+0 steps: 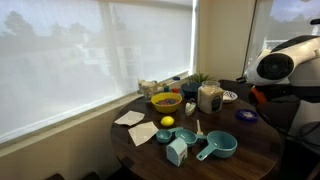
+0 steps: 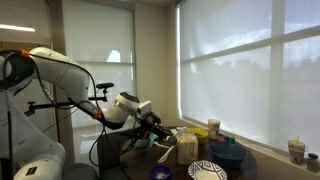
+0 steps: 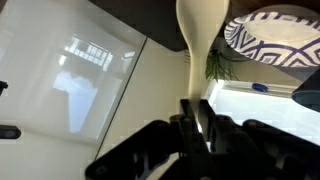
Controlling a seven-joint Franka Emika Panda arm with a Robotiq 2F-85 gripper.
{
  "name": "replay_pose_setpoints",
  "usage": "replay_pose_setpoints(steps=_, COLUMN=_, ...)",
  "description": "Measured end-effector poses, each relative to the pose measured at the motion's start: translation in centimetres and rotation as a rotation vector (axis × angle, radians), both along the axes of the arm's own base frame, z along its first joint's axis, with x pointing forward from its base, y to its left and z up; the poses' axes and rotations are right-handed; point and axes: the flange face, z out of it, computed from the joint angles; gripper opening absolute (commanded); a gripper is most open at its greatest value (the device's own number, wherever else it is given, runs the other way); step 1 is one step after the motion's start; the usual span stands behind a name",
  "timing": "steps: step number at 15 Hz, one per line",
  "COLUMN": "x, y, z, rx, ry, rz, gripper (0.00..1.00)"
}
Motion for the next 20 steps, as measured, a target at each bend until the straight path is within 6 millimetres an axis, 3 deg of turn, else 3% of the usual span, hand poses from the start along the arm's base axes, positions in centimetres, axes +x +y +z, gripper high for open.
replay_pose_setpoints(steps=4, x=0.0, y=0.0, z=0.0, rx=0.002, ry=0.001, rz=-0.001, gripper=0.12)
replay_pose_setpoints(steps=5, x=0.0, y=0.0, z=-0.1, rx=0.002, ry=0.001, rz=-0.001, gripper=0.03)
replay_pose_setpoints(steps=9, x=0.0, y=0.1, z=-0.2, rx=0.027, ry=0.005, rz=-0.01, gripper=0.03)
replay_pose_setpoints(steps=16, x=-0.8, y=2.1, z=-1.2, rx=0.287, ry=0.058, rz=-0.161, gripper=0.03)
replay_pose_setpoints(steps=20, x=-0.5, y=2.9, z=-0.8, rx=0.383, ry=0.055, rz=-0.214, gripper=0.03)
